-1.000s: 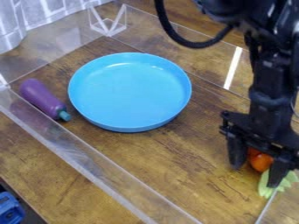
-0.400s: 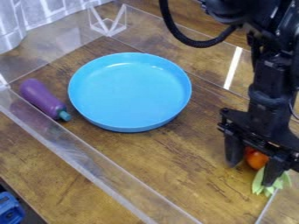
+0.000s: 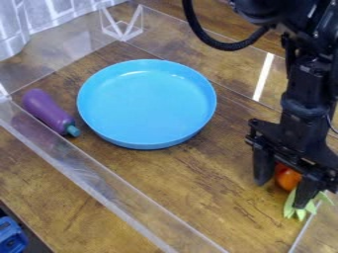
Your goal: Move the carrot to the left side
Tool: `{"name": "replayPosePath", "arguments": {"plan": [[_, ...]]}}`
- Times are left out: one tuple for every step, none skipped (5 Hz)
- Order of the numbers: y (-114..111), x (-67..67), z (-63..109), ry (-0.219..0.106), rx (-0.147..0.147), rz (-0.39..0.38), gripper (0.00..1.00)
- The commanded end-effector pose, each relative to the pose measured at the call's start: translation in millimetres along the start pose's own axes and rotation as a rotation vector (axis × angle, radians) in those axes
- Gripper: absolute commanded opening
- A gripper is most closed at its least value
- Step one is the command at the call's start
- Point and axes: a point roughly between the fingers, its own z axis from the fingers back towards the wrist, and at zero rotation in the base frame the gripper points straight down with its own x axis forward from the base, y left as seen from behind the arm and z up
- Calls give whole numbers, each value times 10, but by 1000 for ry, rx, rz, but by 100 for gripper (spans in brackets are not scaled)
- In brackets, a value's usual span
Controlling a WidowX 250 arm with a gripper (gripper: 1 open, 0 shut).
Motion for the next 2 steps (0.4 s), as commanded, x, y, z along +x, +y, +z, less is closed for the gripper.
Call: {"name": "replayPosePath", "arguments": {"plan": [[76, 124, 154, -48, 5, -1, 0], [99, 126, 137, -40, 12, -13, 0]]}}
